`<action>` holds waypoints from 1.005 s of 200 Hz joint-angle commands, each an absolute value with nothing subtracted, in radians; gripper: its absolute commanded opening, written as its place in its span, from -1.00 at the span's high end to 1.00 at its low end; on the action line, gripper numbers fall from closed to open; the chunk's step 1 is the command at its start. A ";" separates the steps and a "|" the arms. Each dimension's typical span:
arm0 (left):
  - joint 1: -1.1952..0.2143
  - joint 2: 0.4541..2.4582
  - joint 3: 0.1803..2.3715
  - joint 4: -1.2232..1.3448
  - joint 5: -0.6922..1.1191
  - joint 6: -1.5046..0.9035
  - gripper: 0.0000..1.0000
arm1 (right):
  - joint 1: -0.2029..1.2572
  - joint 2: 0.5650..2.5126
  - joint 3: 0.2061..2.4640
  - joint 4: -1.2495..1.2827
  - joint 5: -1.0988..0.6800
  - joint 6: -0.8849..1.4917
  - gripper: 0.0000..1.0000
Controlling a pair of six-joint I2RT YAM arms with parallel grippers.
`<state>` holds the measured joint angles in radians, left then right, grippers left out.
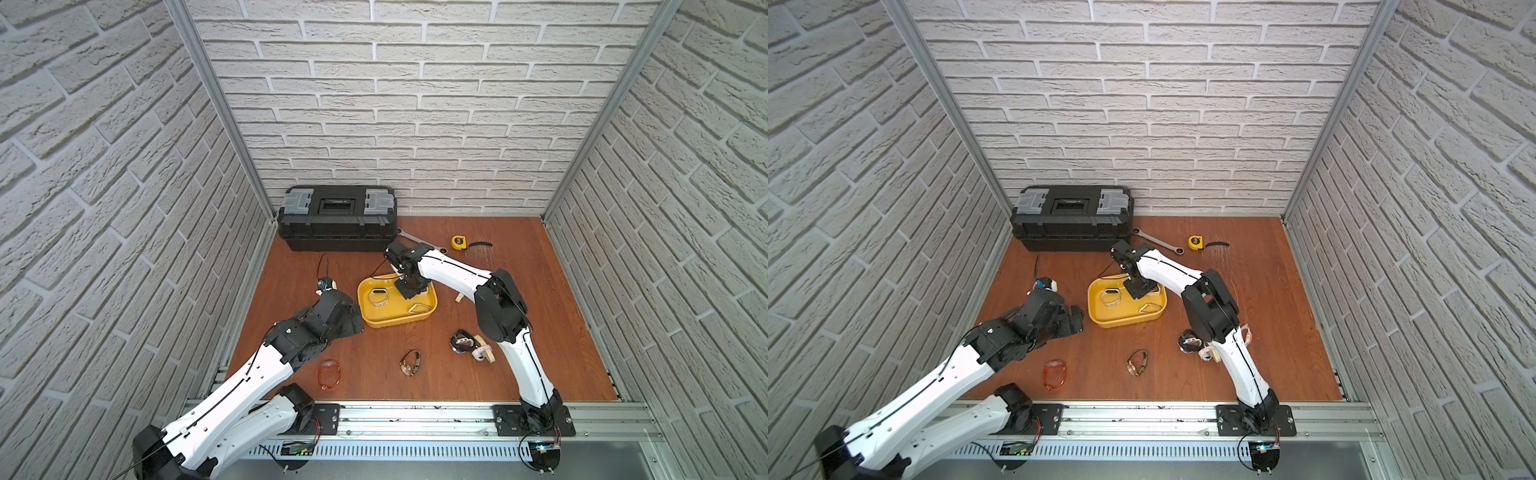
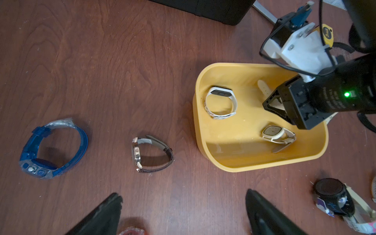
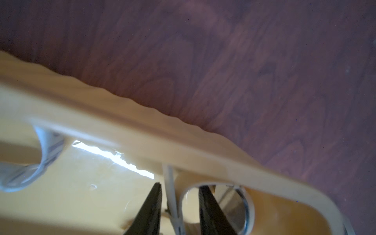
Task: Put the watch into the storage box
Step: Place the watch in the storage box, then pick up the watch at the center of the board.
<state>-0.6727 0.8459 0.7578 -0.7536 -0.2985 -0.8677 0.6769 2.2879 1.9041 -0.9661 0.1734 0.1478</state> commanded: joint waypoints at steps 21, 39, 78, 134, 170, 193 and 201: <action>-0.657 0.841 0.754 -0.732 -0.287 -0.864 -0.96 | 0.678 2.096 1.781 -0.810 -0.003 0.190 -0.03; -0.654 0.836 0.753 -0.739 -0.284 -0.866 -0.96 | 0.678 2.031 1.746 -0.778 -0.044 0.210 -0.09; -0.647 0.842 0.749 -0.759 -0.282 -0.875 -0.96 | 0.675 1.838 1.640 -0.726 -0.062 0.246 -0.20; -0.515 1.022 0.767 -0.789 -0.154 -0.840 -0.97 | 0.609 1.357 1.260 -0.527 -0.269 0.261 -0.82; -0.483 1.186 0.792 -0.751 -0.161 -0.793 -0.84 | 0.608 1.132 1.054 -0.511 -0.291 0.292 -1.00; -0.487 1.267 0.847 -0.716 -0.155 -0.764 -0.68 | 0.608 1.040 0.950 -0.484 -0.287 0.338 -1.00; -0.492 1.298 0.872 -0.715 -0.155 -0.752 -0.64 | 0.608 1.017 0.923 -0.473 -0.290 0.353 -1.00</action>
<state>-0.4915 1.2427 0.7929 -0.7639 -0.1680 -0.8043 0.6052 1.0721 0.9981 -0.5407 -0.2684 0.2943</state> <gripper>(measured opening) 0.846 0.997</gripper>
